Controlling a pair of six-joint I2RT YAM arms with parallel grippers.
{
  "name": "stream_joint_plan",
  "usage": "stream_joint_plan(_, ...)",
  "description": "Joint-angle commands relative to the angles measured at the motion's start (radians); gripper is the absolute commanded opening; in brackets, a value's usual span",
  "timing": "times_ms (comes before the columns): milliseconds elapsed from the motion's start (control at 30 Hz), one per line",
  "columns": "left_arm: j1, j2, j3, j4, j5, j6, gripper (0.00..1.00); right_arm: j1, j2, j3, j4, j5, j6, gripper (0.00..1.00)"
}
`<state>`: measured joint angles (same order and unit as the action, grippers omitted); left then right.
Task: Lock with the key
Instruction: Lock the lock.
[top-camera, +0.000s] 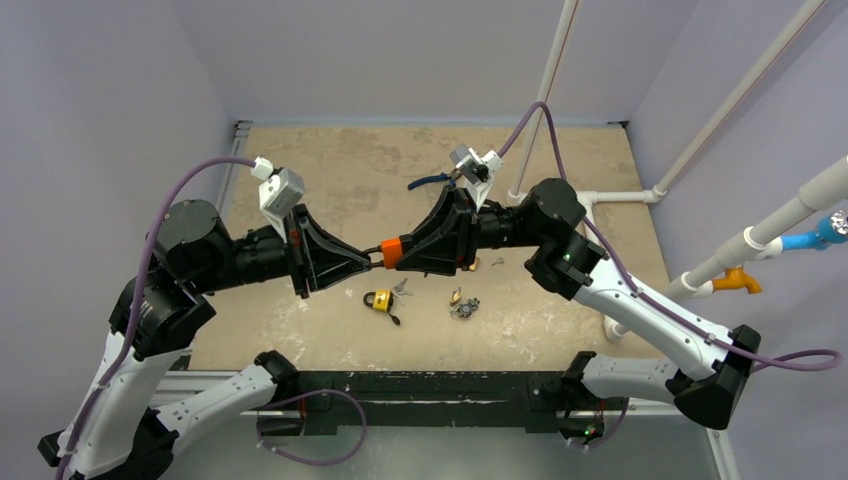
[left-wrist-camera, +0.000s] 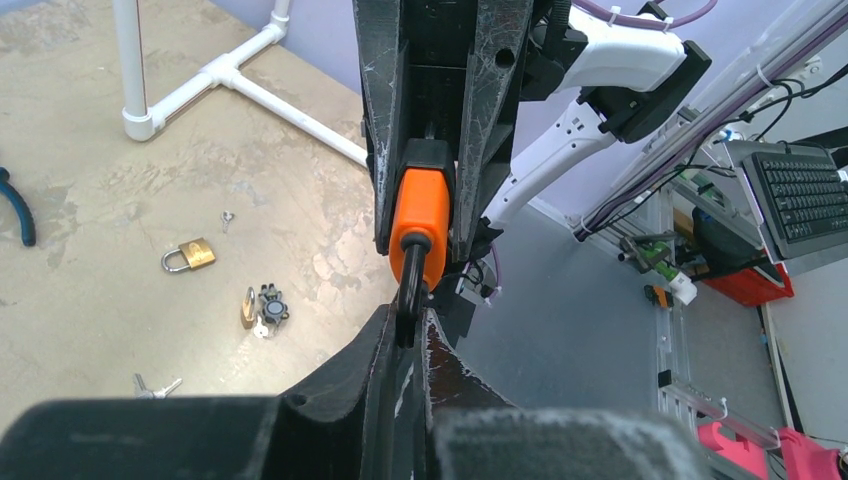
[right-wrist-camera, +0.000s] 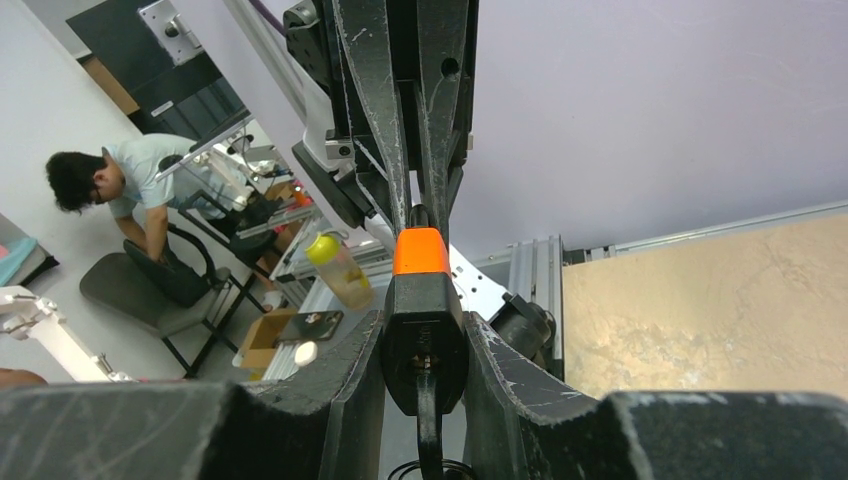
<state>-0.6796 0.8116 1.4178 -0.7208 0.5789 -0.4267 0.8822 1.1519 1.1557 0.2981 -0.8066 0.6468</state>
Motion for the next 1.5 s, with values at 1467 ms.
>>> stream_joint_plan(1467, -0.043, 0.08, -0.002, 0.119, -0.002, -0.014, 0.0, 0.068, 0.04, 0.035, 0.007, 0.027, -0.033, 0.0)
